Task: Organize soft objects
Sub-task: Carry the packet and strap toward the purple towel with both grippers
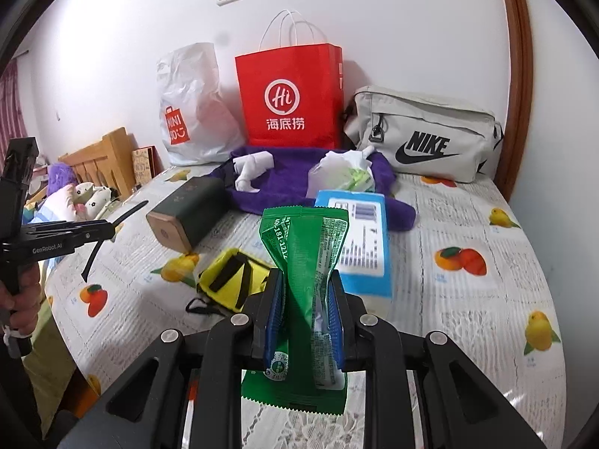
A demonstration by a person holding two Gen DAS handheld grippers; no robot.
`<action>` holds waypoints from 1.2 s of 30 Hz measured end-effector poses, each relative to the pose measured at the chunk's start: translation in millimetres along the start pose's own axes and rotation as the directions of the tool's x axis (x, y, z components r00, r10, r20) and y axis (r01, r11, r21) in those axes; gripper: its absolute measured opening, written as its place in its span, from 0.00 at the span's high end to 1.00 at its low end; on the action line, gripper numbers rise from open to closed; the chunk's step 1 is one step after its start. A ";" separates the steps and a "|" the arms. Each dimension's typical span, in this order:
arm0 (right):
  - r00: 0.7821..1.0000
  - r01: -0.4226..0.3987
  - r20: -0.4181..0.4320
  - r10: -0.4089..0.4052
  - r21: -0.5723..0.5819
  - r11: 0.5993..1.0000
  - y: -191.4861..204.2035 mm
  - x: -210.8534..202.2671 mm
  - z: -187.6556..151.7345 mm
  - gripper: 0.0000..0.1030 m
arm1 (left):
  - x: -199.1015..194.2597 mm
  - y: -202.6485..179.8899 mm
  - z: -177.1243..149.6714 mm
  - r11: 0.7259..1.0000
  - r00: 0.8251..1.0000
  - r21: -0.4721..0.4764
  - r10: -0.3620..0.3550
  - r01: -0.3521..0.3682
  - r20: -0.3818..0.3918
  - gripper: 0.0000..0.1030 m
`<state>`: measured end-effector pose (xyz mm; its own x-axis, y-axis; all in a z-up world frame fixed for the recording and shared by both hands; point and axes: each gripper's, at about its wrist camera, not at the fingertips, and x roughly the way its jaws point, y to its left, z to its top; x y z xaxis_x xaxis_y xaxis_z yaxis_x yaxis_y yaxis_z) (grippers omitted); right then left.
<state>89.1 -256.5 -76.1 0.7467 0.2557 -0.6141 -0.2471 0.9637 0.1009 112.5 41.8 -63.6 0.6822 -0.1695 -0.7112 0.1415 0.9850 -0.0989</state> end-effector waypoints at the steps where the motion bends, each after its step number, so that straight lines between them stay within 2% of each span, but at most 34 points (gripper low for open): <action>1: 1.000 -0.001 0.001 0.001 0.002 1.000 -1.4 1.3 3.5 0.78 | 1.1 0.7 4.0 1.000 1.000 -0.001 0.000 0.000 0.001 0.81; 22: 0.999 -0.041 -0.019 0.042 0.032 0.999 -32.8 59.7 86.5 0.78 | 45.2 3.6 66.4 0.998 0.999 -0.055 0.031 -0.032 -0.023 0.81; 36: 0.996 -0.073 -0.048 0.074 0.022 0.997 -34.9 104.7 119.2 0.78 | 71.9 3.0 101.9 0.997 0.999 -0.073 0.034 -0.036 -0.029 0.81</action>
<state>249.5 -254.3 -50.6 0.6955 0.3228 -0.6419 -0.2874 0.9438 0.1632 235.0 29.2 -44.1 0.6656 -0.1346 -0.7341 0.0639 0.9903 -0.1237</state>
